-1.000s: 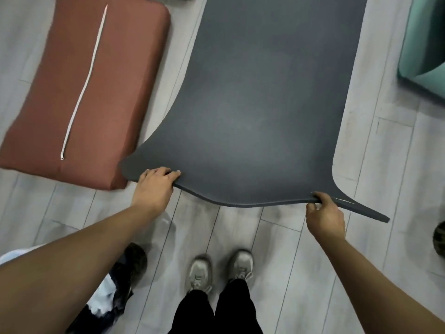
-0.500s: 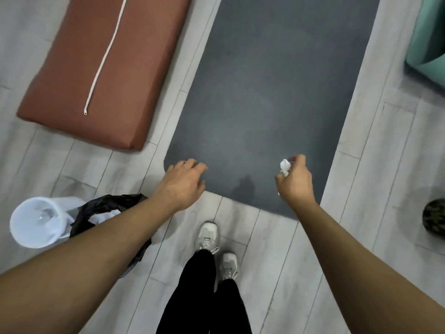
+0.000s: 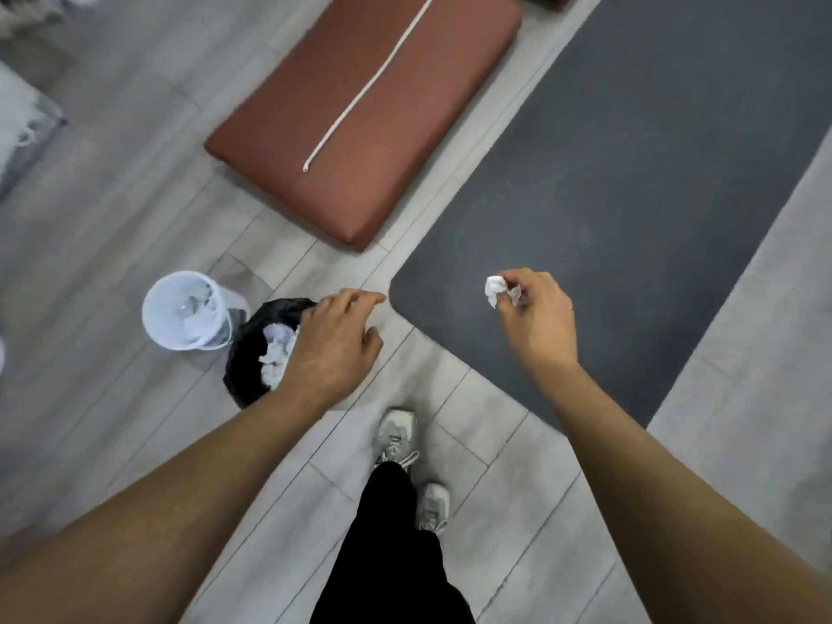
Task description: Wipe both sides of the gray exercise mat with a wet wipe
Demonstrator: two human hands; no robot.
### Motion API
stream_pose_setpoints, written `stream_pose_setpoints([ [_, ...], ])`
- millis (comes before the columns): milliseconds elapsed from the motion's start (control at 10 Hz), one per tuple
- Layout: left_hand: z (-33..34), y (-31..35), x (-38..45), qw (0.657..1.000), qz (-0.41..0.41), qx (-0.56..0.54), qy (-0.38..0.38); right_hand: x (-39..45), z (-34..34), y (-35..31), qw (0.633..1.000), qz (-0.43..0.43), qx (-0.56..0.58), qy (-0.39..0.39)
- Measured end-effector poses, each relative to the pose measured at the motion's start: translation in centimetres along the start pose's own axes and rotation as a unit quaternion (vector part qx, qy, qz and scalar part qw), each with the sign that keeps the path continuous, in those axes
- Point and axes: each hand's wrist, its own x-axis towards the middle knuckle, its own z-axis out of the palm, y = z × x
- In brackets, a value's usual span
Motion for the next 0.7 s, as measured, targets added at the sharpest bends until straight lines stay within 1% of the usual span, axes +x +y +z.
stream_pose_setpoints([
  [100,-2.4,-4.2,-4.4,0.999,-0.040,-0.007,0.033,-2.6,4.6,-5.3,0.996,-0.051,-0.007,-0.067],
  [200,-4.2,-8.1,-8.4,0.993,-0.086,-0.009,0.080,-5.8,9.2,-10.5,0.985,-0.103,-0.010,-0.138],
  [300,-4.4,-12.0,-12.0,0.986,-0.119,-0.009,0.115,-8.9,14.3,-13.7,0.969,-0.162,-0.025,-0.183],
  [400,-3.5,-15.4,-14.3,0.984,-0.153,-0.003,0.091,-11.2,18.5,-15.2,0.958,-0.179,-0.043,-0.218],
  [500,-2.7,-17.7,-15.5,0.983,-0.168,-0.011,0.069,-12.6,21.1,-15.5,0.953,-0.163,-0.050,-0.249],
  [600,-3.3,-18.5,-16.1,0.981,-0.175,-0.024,0.080,-13.7,21.1,-16.2,0.964,-0.147,-0.037,-0.219],
  [700,-4.3,-18.2,-16.5,0.982,-0.152,-0.026,0.109,-14.0,20.1,-17.0,0.966,-0.178,-0.050,-0.182],
])
